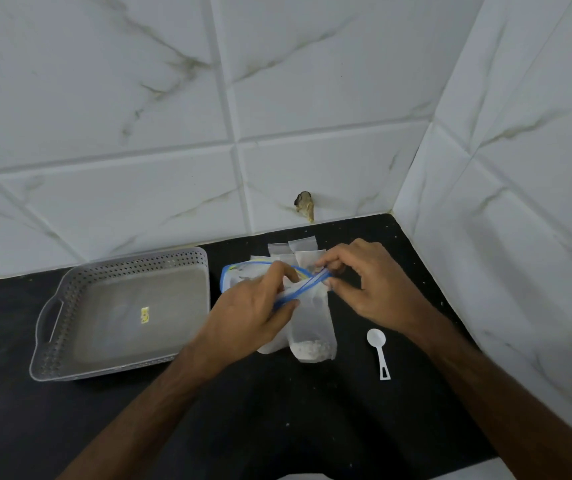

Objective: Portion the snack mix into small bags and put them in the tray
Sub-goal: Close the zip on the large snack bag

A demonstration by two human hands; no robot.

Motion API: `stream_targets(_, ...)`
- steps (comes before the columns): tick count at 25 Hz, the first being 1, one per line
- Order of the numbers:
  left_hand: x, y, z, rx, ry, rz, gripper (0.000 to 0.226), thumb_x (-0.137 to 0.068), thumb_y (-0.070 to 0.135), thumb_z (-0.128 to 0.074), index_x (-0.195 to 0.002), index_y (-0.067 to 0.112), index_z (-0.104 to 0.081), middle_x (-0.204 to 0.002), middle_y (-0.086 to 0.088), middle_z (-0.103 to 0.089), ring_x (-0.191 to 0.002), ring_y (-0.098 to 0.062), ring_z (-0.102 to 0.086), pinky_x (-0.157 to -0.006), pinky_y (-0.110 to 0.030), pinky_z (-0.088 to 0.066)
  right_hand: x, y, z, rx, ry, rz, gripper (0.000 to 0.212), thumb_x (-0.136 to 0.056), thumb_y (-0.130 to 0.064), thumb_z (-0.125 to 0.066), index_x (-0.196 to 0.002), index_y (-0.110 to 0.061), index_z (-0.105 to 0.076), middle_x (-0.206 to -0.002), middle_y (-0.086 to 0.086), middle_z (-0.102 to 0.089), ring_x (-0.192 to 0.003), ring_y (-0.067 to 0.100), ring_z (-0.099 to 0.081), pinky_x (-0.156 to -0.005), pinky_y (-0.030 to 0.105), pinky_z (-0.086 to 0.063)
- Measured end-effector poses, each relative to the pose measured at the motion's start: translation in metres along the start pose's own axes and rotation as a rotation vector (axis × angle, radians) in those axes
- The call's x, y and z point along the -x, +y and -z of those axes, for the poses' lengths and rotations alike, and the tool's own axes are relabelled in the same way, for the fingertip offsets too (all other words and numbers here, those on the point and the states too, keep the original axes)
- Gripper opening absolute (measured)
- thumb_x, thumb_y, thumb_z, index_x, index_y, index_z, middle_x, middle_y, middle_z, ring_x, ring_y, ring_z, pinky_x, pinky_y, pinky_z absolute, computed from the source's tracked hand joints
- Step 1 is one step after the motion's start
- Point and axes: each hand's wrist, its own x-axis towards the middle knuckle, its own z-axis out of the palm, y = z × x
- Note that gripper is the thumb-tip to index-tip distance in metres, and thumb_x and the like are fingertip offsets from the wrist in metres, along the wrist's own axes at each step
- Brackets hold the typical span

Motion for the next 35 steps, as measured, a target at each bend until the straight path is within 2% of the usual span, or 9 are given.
stream_targets(4, -0.008, 0.000, -0.009, -0.382, 0.146, -0.165, 0.023, -0.101, 0.042, -0.045, -0.107, 0.022, -0.053, -0.064, 0.004, -0.059, -0.045, -0.014, -0.052, -0.046, -0.023, -0.043, 0.007, -0.017, -0.026, -0.063, 0.185, -0.154, 0.024, -0.087, -0.045, -0.061, -0.095, -0.022, -0.064, -0.085, -0.012, -0.066, -0.077, 0.009, -0.059, -0.074, 0.035, -0.054)
stream_targets(8, -0.010, -0.012, -0.008, -0.456, 0.113, -0.241, 0.027, -0.102, 0.036, -0.043, -0.101, 0.018, -0.063, -0.079, 0.001, -0.060, -0.058, -0.017, -0.055, -0.053, -0.029, -0.041, 0.004, -0.017, -0.023, -0.067, 0.093, -0.228, 0.013, -0.086, -0.034, -0.073, -0.091, -0.022, -0.070, -0.083, -0.016, -0.066, -0.081, 0.005, -0.057, -0.068, 0.018, -0.047)
stream_targets(11, -0.012, -0.020, 0.000, -0.072, -0.040, -0.151, 0.032, -0.100, 0.040, -0.048, -0.099, 0.021, -0.074, -0.092, 0.006, -0.057, -0.083, -0.011, -0.053, -0.072, -0.031, -0.045, 0.002, -0.012, -0.007, -0.053, -0.130, -0.140, 0.005, -0.087, -0.025, -0.074, -0.092, -0.026, -0.071, -0.092, -0.018, -0.064, -0.093, 0.005, -0.052, -0.077, 0.023, -0.043)
stream_targets(14, -0.013, -0.013, 0.010, 0.634, -0.353, 0.065, 0.017, -0.099, 0.019, -0.063, -0.097, 0.009, -0.077, -0.085, 0.006, -0.062, -0.083, -0.007, -0.057, -0.078, -0.024, -0.046, -0.002, -0.008, 0.009, -0.111, -0.353, -0.042, 0.011, -0.090, -0.014, -0.071, -0.096, -0.024, -0.072, -0.098, -0.017, -0.061, -0.102, 0.002, -0.049, -0.085, 0.012, -0.036)
stream_targets(16, -0.013, -0.007, 0.014, 0.813, -0.419, 0.141, 0.014, -0.097, 0.010, -0.065, -0.098, -0.001, -0.074, -0.081, -0.005, -0.066, -0.077, -0.009, -0.060, -0.075, -0.023, -0.050, -0.003, -0.009, 0.017, -0.212, -0.432, -0.052, 0.015, -0.092, -0.010, -0.069, -0.097, -0.025, -0.071, -0.099, -0.019, -0.063, -0.107, 0.002, -0.051, -0.086, 0.009, -0.038)
stream_targets(22, -0.003, -0.022, 0.020, 0.198, -0.501, -0.130, 0.013, -0.100, 0.033, -0.062, -0.094, 0.021, -0.064, -0.080, 0.014, -0.059, -0.074, -0.003, -0.057, -0.067, -0.012, -0.040, -0.004, -0.003, 0.031, -0.280, -0.618, -0.114, 0.022, -0.095, -0.008, -0.063, -0.096, -0.029, -0.066, -0.102, -0.020, -0.057, -0.109, 0.007, -0.052, -0.094, 0.026, -0.048)
stream_targets(27, 0.022, -0.051, 0.001, -0.351, -0.310, -0.248, 0.025, -0.099, 0.047, -0.045, -0.096, 0.027, -0.060, -0.083, 0.007, -0.067, -0.078, -0.015, -0.065, -0.071, -0.032, -0.047, 0.002, 0.009, 0.044, -0.350, -0.328, -0.036, 0.018, -0.090, -0.009, -0.058, -0.094, -0.025, -0.065, -0.096, -0.006, -0.061, -0.101, 0.018, -0.053, -0.089, 0.027, -0.042)
stream_targets(30, 0.021, -0.060, 0.010, -0.393, -0.149, -0.224, 0.026, -0.098, 0.042, -0.044, -0.101, 0.021, -0.059, -0.089, 0.003, -0.071, -0.070, -0.020, -0.066, -0.068, -0.032, -0.050, 0.002, 0.018, 0.058, -0.025, -0.304, 0.045, 0.007, -0.089, -0.029, -0.063, -0.095, -0.030, -0.067, -0.088, -0.016, -0.060, -0.094, 0.011, -0.047, -0.085, 0.028, -0.033)
stream_targets(35, 0.010, -0.057, 0.027, -0.539, -0.005, -0.319, 0.010, -0.101, 0.018, -0.047, -0.108, 0.014, -0.054, -0.099, -0.007, -0.064, -0.073, -0.026, -0.059, -0.066, -0.038, -0.048, 0.004, 0.027, 0.059, 0.465, -0.336, 0.196, 0.029, -0.089, -0.059, -0.048, -0.084, -0.033, -0.059, -0.090, -0.019, -0.058, -0.098, 0.008, -0.045, -0.089, 0.033, -0.032)
